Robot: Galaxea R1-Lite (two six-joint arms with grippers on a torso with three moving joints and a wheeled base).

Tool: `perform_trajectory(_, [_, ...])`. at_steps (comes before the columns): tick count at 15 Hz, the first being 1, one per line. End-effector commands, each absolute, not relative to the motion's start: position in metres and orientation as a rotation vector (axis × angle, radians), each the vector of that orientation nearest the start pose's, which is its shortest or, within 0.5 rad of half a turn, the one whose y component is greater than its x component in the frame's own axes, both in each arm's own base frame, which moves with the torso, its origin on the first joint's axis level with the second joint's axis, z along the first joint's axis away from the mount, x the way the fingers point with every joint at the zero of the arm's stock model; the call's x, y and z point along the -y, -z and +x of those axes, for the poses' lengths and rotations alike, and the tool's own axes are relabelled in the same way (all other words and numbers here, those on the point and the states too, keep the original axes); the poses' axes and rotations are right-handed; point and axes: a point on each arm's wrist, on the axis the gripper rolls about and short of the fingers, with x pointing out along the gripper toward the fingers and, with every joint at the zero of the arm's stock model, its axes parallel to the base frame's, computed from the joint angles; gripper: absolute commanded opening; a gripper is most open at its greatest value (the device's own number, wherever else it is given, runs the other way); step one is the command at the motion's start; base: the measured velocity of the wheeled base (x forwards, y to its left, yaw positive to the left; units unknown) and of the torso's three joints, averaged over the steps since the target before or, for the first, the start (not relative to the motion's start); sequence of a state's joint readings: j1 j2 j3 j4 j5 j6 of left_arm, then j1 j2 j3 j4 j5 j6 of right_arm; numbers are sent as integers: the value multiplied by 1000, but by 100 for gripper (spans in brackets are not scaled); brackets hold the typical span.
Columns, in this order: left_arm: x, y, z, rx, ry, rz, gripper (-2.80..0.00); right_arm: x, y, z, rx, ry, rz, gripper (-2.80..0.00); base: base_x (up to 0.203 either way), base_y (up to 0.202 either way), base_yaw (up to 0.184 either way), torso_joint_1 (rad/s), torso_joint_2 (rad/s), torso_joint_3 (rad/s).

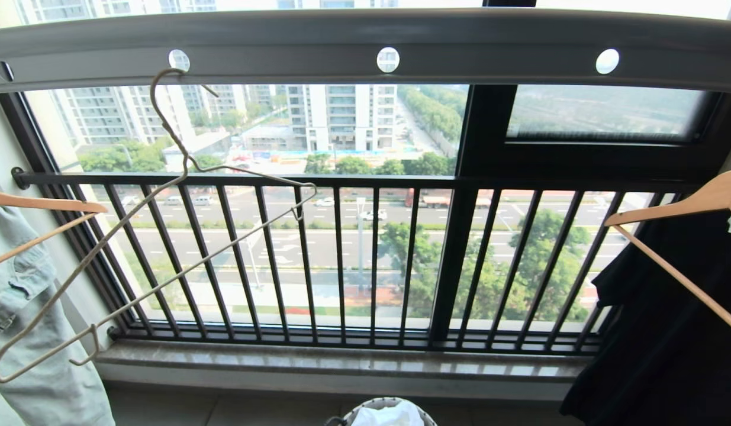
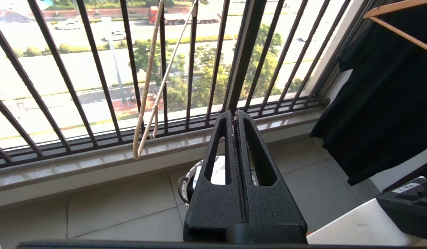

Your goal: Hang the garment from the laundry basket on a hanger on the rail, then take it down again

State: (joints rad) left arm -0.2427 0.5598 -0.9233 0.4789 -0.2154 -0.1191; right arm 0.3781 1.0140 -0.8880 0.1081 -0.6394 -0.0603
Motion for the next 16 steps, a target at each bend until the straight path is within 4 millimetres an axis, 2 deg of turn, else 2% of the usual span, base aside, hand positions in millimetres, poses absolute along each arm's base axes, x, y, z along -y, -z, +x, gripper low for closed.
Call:
perform_trajectory(1, [-2, -280, -33, -74, 338, -114, -280, 0, -301, 57, -57, 404, -128, -280, 0, 0, 0, 0, 0, 0])
perform_trajectory(3, [-4, -276, -52, -1, 252, -92, -280, 11, -300, 24, 3, 525, -155, -280, 0, 0, 0, 0, 0, 0])
perform_trajectory(6, [0, -255, -64, 21, 159, -83, -280, 15, -296, -26, 112, 678, -169, -280, 0, 0, 0, 0, 0, 0])
perform_trajectory(8, [0, -234, -77, 51, 151, -80, -280, 13, -290, -50, 166, 734, -185, -280, 0, 0, 0, 0, 0, 0])
perform_trajectory(11, [1, -212, -85, 75, 135, -61, -280, 12, -268, -67, 168, 722, -196, -280, 0, 0, 0, 0, 0, 0])
perform_trajectory(14, [1, -188, -76, 133, 126, 16, -280, 10, -229, -69, 144, 606, -224, -280, 0, 0, 0, 0, 0, 0])
perform_trajectory(16, [1, -173, -68, 152, 121, 43, -280, 9, -203, -67, 146, 469, -224, -280, 0, 0, 0, 0, 0, 0])
